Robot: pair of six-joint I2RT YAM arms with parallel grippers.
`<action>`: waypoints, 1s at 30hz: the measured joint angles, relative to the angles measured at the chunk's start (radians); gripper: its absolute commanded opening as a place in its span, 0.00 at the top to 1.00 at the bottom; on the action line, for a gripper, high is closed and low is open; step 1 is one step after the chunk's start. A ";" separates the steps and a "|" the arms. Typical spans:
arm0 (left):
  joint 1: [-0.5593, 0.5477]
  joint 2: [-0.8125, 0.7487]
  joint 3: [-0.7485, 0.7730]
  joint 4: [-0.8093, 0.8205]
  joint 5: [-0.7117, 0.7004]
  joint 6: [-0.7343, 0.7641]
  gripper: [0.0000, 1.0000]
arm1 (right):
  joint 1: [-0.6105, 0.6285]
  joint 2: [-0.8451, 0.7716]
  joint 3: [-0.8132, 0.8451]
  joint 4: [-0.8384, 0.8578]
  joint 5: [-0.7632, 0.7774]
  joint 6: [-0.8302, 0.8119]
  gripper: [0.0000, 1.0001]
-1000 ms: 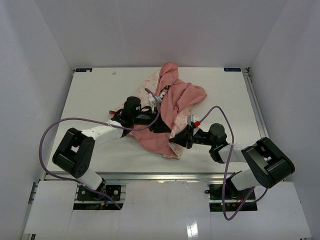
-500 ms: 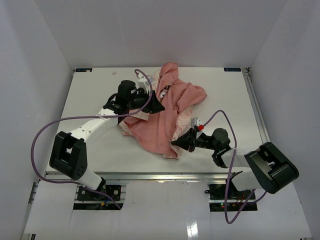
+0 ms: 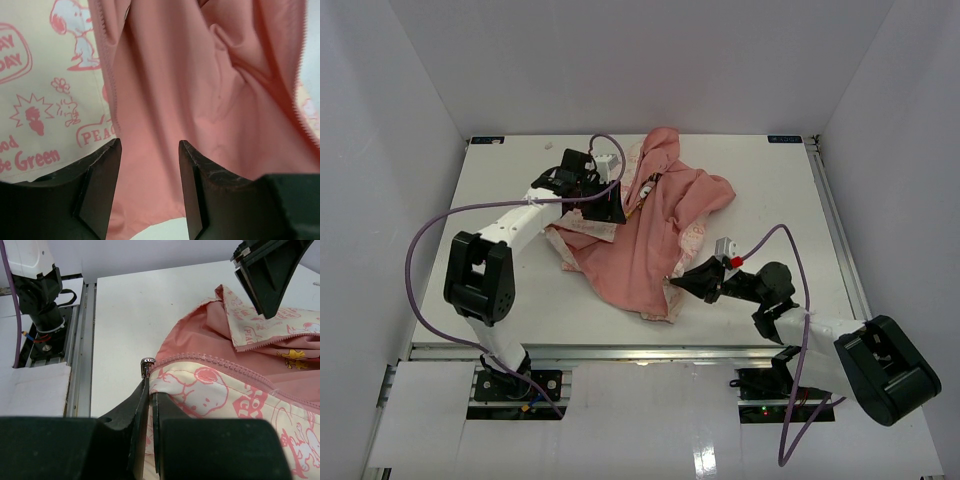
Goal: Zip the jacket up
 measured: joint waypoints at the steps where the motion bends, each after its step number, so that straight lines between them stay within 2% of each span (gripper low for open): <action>1: 0.000 0.010 0.000 -0.013 -0.011 0.004 0.40 | 0.000 -0.007 -0.003 -0.005 0.000 -0.003 0.92; 12: -0.010 0.080 0.003 -0.078 -0.126 0.017 0.41 | -0.001 -0.009 -0.019 -0.018 0.002 -0.014 0.92; 23: -0.041 0.175 0.045 -0.069 -0.226 0.014 0.43 | -0.001 0.000 -0.022 -0.018 0.002 -0.024 0.92; 27: -0.071 0.205 0.045 -0.060 -0.303 0.000 0.47 | -0.001 0.000 -0.022 -0.018 0.002 -0.025 0.92; 30: -0.092 0.221 0.046 -0.054 -0.357 -0.006 0.56 | -0.001 0.000 -0.022 -0.018 0.002 -0.025 0.92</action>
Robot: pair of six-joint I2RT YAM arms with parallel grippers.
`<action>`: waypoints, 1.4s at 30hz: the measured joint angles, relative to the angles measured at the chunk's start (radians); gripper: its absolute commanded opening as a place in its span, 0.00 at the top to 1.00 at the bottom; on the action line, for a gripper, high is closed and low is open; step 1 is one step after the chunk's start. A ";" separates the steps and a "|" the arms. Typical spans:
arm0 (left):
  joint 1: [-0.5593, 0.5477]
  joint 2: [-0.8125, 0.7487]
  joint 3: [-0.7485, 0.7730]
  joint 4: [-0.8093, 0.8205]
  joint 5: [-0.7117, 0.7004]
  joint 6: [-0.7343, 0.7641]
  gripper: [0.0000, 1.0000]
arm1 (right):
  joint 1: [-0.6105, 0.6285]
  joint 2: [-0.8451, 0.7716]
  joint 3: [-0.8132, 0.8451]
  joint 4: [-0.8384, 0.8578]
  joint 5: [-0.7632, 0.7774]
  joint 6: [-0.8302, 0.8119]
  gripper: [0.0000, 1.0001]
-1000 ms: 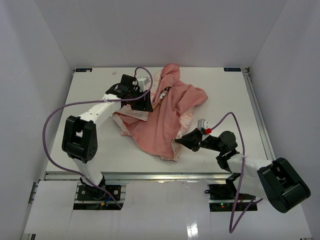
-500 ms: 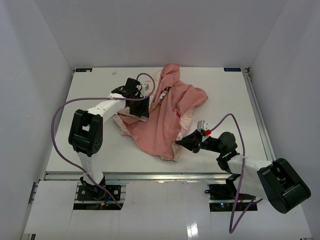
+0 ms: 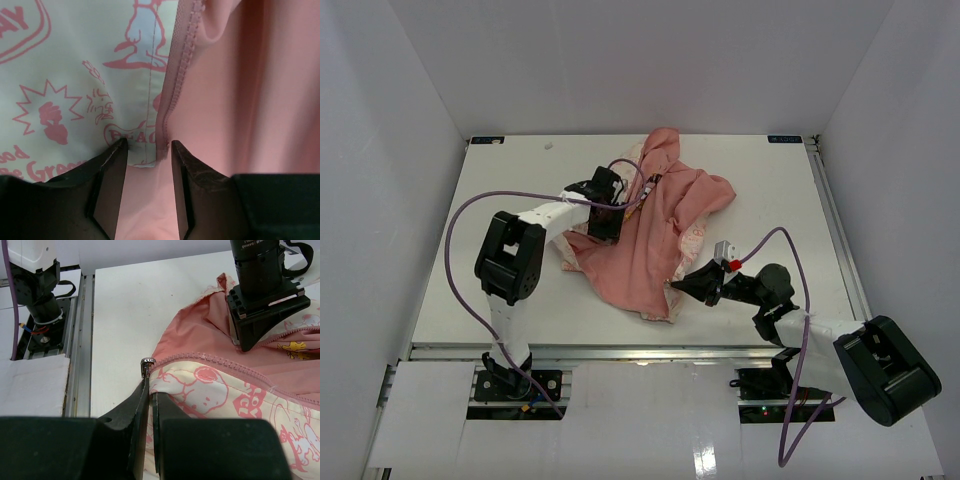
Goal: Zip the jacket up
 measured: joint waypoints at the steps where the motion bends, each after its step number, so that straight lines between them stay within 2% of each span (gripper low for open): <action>1: -0.006 0.004 0.000 0.001 -0.017 -0.002 0.61 | 0.000 0.000 0.000 0.000 0.000 0.000 0.92; 4: -0.017 0.015 0.001 0.005 -0.060 -0.008 0.75 | 0.000 0.002 0.000 0.001 0.000 0.000 0.92; 8: -0.020 0.015 0.001 0.017 -0.078 -0.019 0.80 | 0.000 0.012 0.000 0.003 0.000 -0.001 0.92; 10: -0.020 0.014 -0.001 0.026 -0.075 -0.022 0.76 | 0.000 0.015 0.000 0.003 0.000 -0.002 0.92; 13: -0.020 0.011 -0.003 0.035 -0.063 -0.026 0.63 | 0.000 0.020 0.000 0.003 0.000 -0.002 0.92; 16: -0.020 0.009 -0.006 0.047 -0.053 -0.032 0.58 | 0.000 0.021 0.000 0.003 0.000 -0.003 0.92; 25: -0.011 0.009 -0.011 0.054 -0.035 -0.037 0.58 | 0.000 0.026 0.000 0.003 0.000 -0.003 0.92; 28: 0.001 -0.001 -0.023 0.056 -0.031 -0.046 0.50 | 0.000 0.027 0.000 0.003 0.000 -0.004 0.92; 31: 0.014 -0.029 -0.040 0.055 -0.031 -0.057 0.47 | 0.000 0.033 0.000 0.002 0.000 -0.004 0.92; 42: 0.024 -0.094 -0.044 0.054 0.000 -0.069 0.47 | 0.000 0.036 0.000 0.002 0.000 -0.004 0.92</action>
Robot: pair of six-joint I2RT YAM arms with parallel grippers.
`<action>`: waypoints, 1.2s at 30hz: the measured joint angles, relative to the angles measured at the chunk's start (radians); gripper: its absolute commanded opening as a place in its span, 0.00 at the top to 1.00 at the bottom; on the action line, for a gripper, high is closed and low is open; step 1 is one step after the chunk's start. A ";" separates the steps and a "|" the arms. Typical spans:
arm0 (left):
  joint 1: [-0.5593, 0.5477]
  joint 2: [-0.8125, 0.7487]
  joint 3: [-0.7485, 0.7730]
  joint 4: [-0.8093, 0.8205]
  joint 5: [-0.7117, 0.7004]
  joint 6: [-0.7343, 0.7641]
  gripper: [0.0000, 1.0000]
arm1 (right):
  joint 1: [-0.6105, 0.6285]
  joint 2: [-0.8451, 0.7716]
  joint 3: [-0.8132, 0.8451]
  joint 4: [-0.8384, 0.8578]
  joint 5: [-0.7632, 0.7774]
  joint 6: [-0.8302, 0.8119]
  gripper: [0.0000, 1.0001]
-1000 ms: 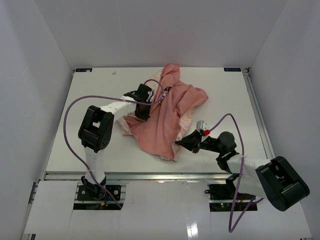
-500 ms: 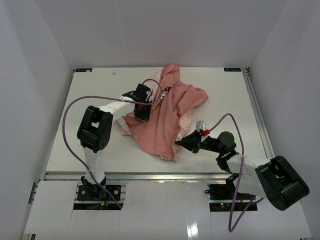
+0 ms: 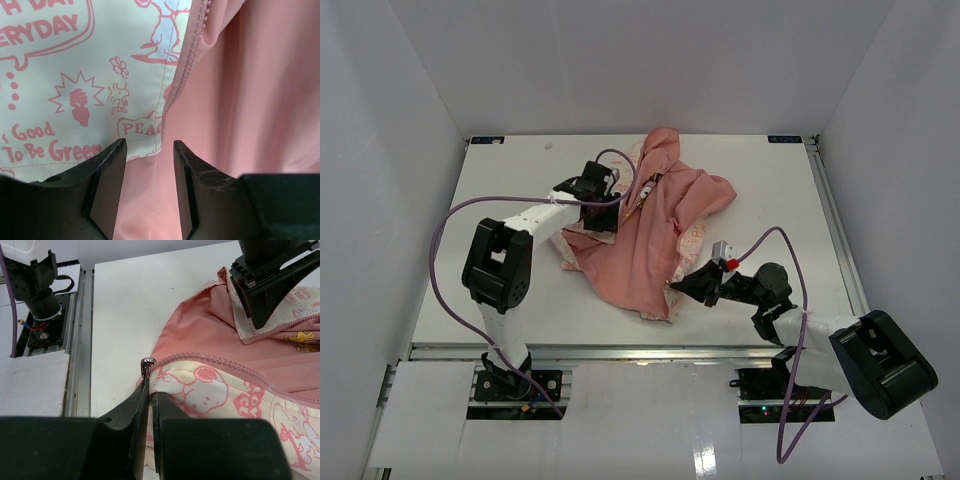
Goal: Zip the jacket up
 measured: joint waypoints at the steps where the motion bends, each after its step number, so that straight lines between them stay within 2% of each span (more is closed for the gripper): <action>1: 0.000 0.000 0.000 0.000 0.001 0.000 0.47 | 0.000 0.000 0.000 0.000 0.000 0.000 0.92; 8: 0.000 0.008 0.000 0.000 0.014 0.000 0.50 | 0.000 0.001 0.000 0.000 0.000 0.000 0.92; 11: 0.000 0.020 0.000 0.001 0.014 -0.001 0.56 | 0.000 0.002 0.000 0.000 0.000 0.000 0.92; 18: 0.000 0.072 -0.002 0.002 0.014 -0.004 0.56 | 0.000 0.002 0.000 0.000 0.000 0.000 0.92; 24: 0.000 0.075 -0.002 0.005 0.008 -0.011 0.62 | 0.000 0.001 0.000 0.000 0.000 0.000 0.92; 29: 0.000 0.076 -0.002 0.008 0.008 -0.012 0.76 | 0.000 0.001 0.000 0.000 0.000 0.000 0.92; 33: 0.000 0.077 -0.005 0.016 0.013 -0.012 0.95 | 0.000 0.001 0.000 0.000 0.000 0.000 0.92; 36: 0.000 0.077 -0.008 0.023 0.025 -0.008 1.00 | 0.000 0.001 0.000 0.000 0.000 0.000 0.92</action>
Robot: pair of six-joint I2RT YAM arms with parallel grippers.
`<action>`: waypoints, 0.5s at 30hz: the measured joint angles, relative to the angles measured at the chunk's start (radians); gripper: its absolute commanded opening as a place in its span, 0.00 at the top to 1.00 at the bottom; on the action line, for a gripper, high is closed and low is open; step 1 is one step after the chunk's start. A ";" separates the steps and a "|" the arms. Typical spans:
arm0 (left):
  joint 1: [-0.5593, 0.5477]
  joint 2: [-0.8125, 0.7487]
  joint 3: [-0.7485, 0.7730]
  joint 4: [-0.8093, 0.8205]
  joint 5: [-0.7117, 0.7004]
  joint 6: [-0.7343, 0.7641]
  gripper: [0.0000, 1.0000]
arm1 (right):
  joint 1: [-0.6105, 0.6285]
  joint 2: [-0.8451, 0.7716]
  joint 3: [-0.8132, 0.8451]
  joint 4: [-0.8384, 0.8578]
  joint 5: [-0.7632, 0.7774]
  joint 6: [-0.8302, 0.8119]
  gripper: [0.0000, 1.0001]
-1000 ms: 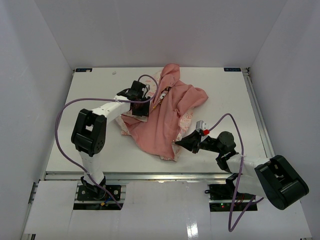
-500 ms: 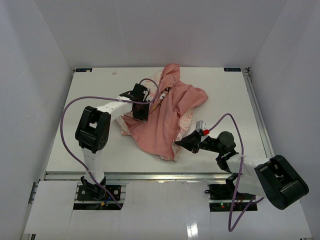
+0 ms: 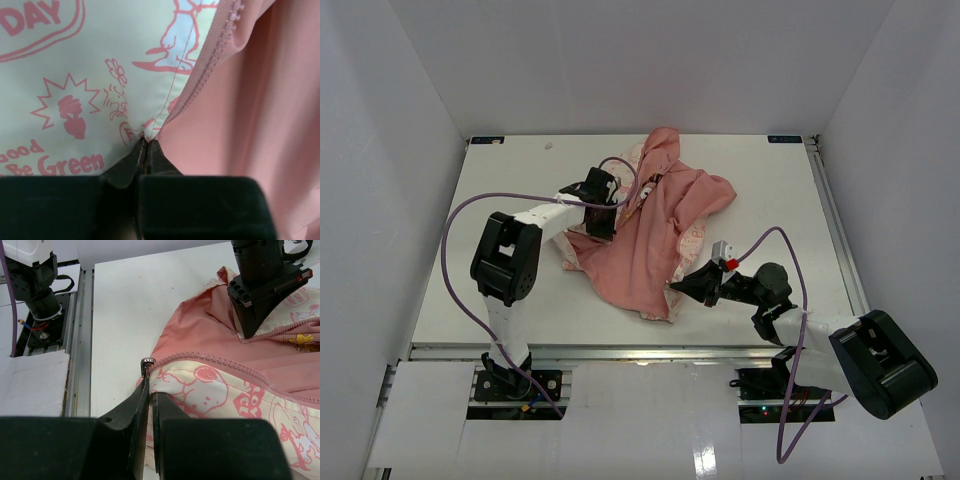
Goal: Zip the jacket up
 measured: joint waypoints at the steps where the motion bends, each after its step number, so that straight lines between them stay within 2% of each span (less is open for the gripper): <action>1: 0.000 0.000 -0.001 0.002 0.004 0.001 1.00 | 0.000 0.000 0.000 0.000 0.000 0.000 0.92; 13: 0.003 -0.017 -0.003 0.003 0.018 -0.003 1.00 | 0.000 0.000 0.000 0.000 0.000 0.000 0.92; 14: 0.003 -0.024 -0.003 0.001 0.017 -0.003 0.99 | 0.000 0.000 0.000 0.000 0.000 0.000 0.92; 15: 0.003 -0.031 -0.004 0.000 0.016 -0.003 0.91 | 0.000 0.000 0.000 0.000 0.000 0.000 0.92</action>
